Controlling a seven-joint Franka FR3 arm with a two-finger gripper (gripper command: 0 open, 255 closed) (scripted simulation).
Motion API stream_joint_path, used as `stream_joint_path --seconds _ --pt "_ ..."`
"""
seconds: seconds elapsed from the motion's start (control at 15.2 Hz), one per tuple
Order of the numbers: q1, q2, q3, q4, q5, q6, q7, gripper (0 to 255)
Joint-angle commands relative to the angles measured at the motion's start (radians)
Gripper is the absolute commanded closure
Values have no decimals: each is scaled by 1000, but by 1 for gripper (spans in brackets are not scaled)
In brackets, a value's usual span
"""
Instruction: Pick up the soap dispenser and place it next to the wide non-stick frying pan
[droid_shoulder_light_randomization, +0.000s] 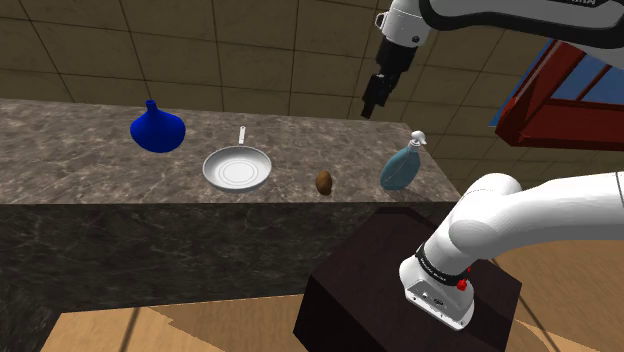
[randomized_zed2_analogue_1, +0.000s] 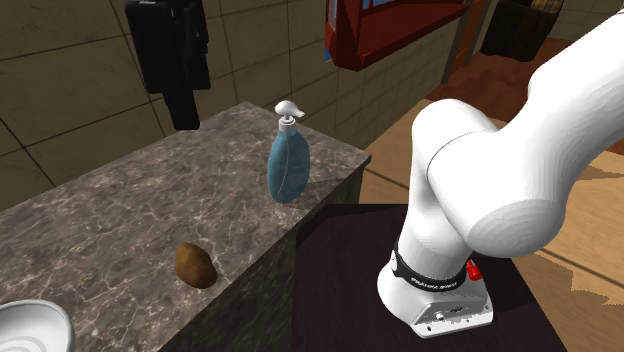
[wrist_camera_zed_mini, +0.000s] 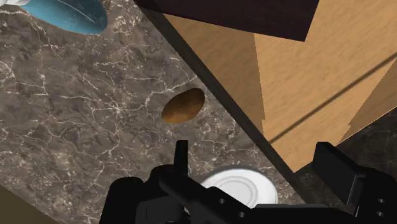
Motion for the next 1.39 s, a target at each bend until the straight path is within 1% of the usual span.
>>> stream_joint_path --seconds 0.0,0.4,0.73,0.99,1.32 --pt "0 0 0 0 0 0 0 0" --pt "-9 -55 -43 -176 -134 77 -160 0" --pt "-34 -79 -93 -304 -268 163 -290 0" --pt "-71 -76 -143 -390 -393 252 -391 0" --pt "-139 -31 -217 -469 -575 394 -506 0"
